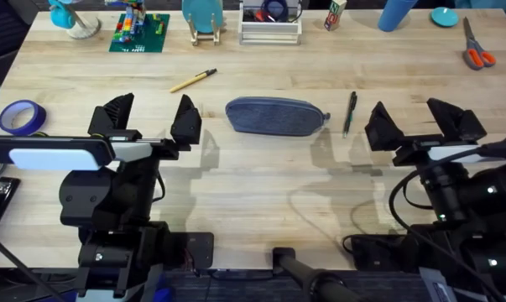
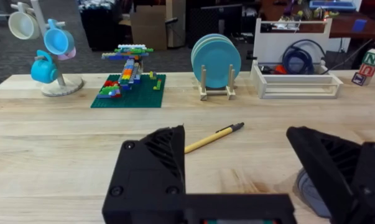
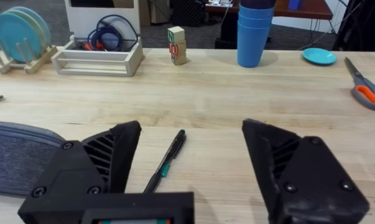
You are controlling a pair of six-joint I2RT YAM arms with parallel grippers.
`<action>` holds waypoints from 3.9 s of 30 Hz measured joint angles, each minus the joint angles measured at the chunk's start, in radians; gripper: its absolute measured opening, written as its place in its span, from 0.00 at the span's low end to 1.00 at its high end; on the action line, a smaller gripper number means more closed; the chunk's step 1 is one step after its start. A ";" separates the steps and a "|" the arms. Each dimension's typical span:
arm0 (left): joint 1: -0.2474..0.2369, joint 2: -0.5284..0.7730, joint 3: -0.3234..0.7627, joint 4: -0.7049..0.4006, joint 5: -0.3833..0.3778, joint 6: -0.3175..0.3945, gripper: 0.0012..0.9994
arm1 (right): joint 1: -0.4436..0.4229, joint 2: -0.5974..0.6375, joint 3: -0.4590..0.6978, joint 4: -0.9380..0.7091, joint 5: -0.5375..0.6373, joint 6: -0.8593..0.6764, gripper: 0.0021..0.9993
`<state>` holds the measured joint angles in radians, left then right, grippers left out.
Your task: Unzip the bag, pick up the pens from the table one at a time and place them inside, then zip the bag closed.
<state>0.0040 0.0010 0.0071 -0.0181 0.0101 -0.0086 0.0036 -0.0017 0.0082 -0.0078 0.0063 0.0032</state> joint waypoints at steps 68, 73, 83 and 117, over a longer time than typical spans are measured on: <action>0.000 0.999 0.779 -0.286 0.499 0.365 0.99 | 0.000 1.044 0.984 -0.531 -0.127 0.001 1.00; 0.000 0.999 0.779 -0.286 0.515 0.373 0.99 | 0.000 1.044 0.984 -0.546 -0.127 0.001 1.00; 0.000 0.999 0.780 -0.339 0.606 0.400 0.99 | 0.000 1.044 0.984 -0.555 -0.127 0.001 1.00; 0.091 1.392 0.788 -0.400 1.040 1.145 0.99 | 0.000 1.044 0.984 -0.554 -0.127 0.001 1.00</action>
<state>0.0947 1.3925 0.7948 -0.4179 1.0499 1.1367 0.0036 1.0424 0.9924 -0.5621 -0.1207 0.0040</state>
